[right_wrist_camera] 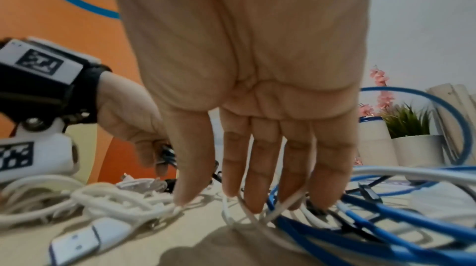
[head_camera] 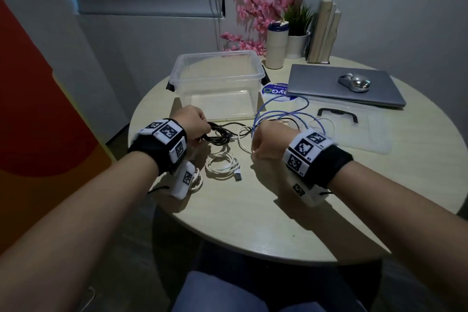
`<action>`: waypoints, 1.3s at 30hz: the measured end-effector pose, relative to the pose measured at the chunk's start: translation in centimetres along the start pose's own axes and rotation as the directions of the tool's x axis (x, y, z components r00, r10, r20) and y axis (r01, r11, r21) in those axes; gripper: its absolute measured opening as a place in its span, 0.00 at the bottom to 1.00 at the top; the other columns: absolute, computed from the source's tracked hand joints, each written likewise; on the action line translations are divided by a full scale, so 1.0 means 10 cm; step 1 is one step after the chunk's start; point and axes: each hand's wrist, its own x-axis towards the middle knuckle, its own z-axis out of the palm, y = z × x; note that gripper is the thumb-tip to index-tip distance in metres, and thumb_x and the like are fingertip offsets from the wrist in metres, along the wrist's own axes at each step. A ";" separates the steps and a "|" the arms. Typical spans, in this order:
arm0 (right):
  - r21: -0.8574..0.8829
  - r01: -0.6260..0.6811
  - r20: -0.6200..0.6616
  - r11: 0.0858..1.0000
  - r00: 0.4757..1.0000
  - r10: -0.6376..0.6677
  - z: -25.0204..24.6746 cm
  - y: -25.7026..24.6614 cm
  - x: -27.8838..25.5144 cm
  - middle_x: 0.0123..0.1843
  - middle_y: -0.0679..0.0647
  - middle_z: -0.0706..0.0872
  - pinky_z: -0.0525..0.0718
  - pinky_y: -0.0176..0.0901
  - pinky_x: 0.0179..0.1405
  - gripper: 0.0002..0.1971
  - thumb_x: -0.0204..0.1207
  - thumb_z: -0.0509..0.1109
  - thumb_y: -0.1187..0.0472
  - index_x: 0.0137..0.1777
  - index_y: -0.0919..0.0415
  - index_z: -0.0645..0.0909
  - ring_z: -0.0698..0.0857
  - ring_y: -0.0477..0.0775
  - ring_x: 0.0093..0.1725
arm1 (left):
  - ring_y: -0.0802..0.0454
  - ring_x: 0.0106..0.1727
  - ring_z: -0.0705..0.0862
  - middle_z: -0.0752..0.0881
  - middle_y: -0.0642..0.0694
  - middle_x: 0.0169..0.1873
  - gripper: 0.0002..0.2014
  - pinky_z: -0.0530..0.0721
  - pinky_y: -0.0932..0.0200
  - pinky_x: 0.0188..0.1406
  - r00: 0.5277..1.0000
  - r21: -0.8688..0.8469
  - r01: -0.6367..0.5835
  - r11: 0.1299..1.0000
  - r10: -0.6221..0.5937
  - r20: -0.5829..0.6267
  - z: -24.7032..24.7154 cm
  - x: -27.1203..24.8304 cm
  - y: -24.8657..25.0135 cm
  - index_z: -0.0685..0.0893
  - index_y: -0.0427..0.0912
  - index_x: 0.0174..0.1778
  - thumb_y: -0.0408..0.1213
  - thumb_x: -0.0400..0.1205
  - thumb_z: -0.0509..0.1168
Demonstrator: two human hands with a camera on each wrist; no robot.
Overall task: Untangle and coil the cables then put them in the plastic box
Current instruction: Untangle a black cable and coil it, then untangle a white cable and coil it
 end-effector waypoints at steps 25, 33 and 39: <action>0.562 0.186 -0.349 0.806 0.937 0.028 -0.64 0.40 -0.23 0.43 0.55 0.90 0.83 0.58 0.59 0.09 0.79 0.67 0.64 0.38 0.51 0.80 0.89 0.57 0.49 | 0.57 0.29 0.82 0.86 0.43 0.40 0.11 0.77 0.67 0.24 0.934 -0.685 -0.286 0.670 0.353 -0.045 0.13 -0.23 0.74 0.80 0.40 0.43 0.43 0.85 0.61; 0.533 0.103 -0.303 0.840 0.950 0.076 -0.43 0.41 -0.21 0.44 0.63 0.87 0.80 0.45 0.40 0.04 0.75 0.64 0.65 0.40 0.56 0.75 0.83 0.58 0.40 | 0.58 0.28 0.78 0.80 0.45 0.33 0.12 0.80 0.68 0.30 0.794 -0.671 -0.548 0.499 0.563 -0.229 0.04 -0.37 0.99 0.76 0.43 0.40 0.31 0.88 0.54; 0.598 0.057 -0.424 0.800 0.869 0.254 -0.50 0.53 -0.21 0.39 0.53 0.80 0.80 0.48 0.39 0.14 0.74 0.71 0.59 0.53 0.58 0.69 0.80 0.53 0.37 | 0.58 0.33 0.78 0.80 0.50 0.33 0.13 0.79 0.62 0.39 0.714 -0.720 -0.606 0.339 0.630 -0.305 -0.04 -0.44 1.06 0.75 0.44 0.41 0.31 0.89 0.50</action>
